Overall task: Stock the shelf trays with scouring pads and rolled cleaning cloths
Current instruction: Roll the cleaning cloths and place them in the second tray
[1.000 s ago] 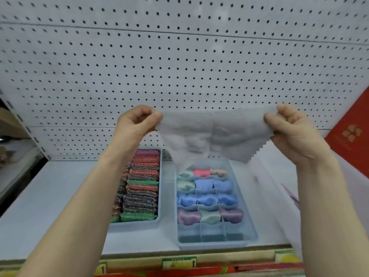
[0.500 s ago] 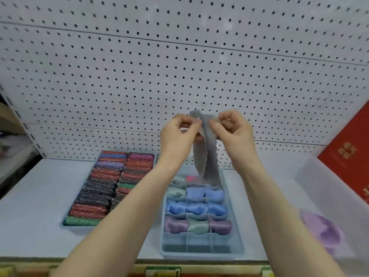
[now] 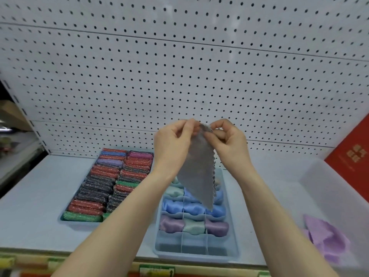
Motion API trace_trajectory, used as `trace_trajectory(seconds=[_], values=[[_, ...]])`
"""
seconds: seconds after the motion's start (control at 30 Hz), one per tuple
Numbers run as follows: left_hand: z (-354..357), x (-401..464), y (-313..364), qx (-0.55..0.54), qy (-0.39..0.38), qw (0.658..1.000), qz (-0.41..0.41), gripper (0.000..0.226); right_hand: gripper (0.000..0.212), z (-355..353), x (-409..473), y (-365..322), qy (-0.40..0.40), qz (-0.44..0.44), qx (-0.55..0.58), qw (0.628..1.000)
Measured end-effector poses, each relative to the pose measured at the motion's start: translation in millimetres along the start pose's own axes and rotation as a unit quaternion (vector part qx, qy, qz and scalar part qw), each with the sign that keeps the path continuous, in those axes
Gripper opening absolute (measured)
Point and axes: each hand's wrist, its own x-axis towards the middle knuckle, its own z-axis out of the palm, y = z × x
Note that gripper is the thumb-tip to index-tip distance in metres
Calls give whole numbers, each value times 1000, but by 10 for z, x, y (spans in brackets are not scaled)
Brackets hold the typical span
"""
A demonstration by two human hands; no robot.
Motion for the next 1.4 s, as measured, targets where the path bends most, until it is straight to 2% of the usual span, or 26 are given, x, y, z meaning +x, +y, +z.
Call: trace_trajectory(seconds=[0.03,0.07,0.1,0.17,0.2,0.27,0.33,0.43,0.5,0.57,0.63,0.67,0.77,0.83,0.93,0.97,1.07,1.2,1.33,1.4], values=[[-40,4,-23,33,23,999,20,18,15,-39,18,-3,-7,4,13,1000],[-84,36,-95,48,33,998,11,29,13,-78,32,-18,-22,10,30,999],[-121,68,-125,42,12,999,-33,47,11,-123,47,-37,-46,17,53,997],[-161,142,-191,-14,-79,981,-176,81,10,-214,70,-78,-92,23,98,991],[-181,161,-218,-61,-140,962,-226,80,11,-259,83,-102,-105,27,113,988],[-201,172,-252,-153,-222,931,-247,49,13,-349,104,-154,-116,32,138,983],[-190,196,-258,-210,-207,928,-228,28,11,-444,120,-185,-105,36,145,983],[-173,200,-188,-195,-152,950,-191,21,11,-575,127,-203,-82,40,101,991],[-196,175,-125,-170,-167,960,-150,23,8,-662,96,-240,-87,47,81,992],[-267,146,-71,-175,-214,953,-121,22,7,-739,46,-316,-107,53,99,988],[-313,164,-21,-185,-244,944,-124,18,8,-767,45,-364,-121,65,113,984],[-303,192,-14,-168,-233,949,-131,16,8,-749,77,-344,-115,77,100,985],[-178,289,-88,-60,-137,977,-151,10,10,-602,218,-185,-21,85,-81,993],[-77,309,-162,-22,-83,985,-149,9,11,-469,266,-96,40,79,-151,985],[38,285,-217,24,-36,996,-84,43,11,-300,266,-140,77,69,-137,985],[75,262,-198,27,-28,997,-66,47,13,-248,257,-174,71,65,-123,988],[160,176,-88,28,-36,999,-28,35,13,-106,224,-268,34,55,-47,997],[135,131,28,24,-83,996,23,12,16,-94,222,-352,35,49,7,998],[57,137,87,33,-88,994,46,18,24,-169,203,-395,-33,38,6,999],[21,172,71,39,-79,995,49,21,22,-251,171,-362,-12,9,27,1000]])
